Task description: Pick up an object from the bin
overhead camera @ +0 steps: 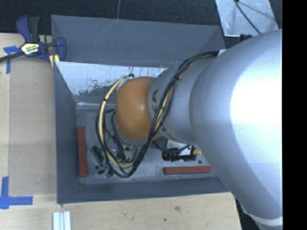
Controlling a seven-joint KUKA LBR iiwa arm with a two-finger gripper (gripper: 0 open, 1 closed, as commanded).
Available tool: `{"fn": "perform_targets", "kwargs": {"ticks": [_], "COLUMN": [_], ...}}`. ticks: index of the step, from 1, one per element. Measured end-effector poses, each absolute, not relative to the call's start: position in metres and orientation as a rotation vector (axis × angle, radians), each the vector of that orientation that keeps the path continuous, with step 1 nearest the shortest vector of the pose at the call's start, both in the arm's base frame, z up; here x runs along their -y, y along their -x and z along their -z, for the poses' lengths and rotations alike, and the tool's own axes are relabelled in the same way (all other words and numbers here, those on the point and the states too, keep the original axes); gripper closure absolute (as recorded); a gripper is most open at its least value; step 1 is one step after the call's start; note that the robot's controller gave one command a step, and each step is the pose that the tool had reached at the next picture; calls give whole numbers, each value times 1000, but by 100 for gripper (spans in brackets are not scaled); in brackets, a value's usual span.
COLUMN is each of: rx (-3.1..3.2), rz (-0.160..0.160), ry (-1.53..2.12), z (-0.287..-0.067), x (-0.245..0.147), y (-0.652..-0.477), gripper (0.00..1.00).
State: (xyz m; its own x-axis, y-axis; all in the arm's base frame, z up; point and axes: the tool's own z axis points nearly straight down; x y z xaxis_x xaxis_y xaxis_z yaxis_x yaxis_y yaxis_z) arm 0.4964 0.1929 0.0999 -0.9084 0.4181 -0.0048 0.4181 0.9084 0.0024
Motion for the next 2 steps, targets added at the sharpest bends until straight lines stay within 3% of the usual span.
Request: {"fn": "perform_targets", "kwargs": {"ticks": [1, 2], "rx": [-3056, -3055], "rz": [3, 2], "ry": [-739, -739], "z": [-68, -68], "x": [-197, -197], "y": [-487, -488], "gripper": [0, 0]}}
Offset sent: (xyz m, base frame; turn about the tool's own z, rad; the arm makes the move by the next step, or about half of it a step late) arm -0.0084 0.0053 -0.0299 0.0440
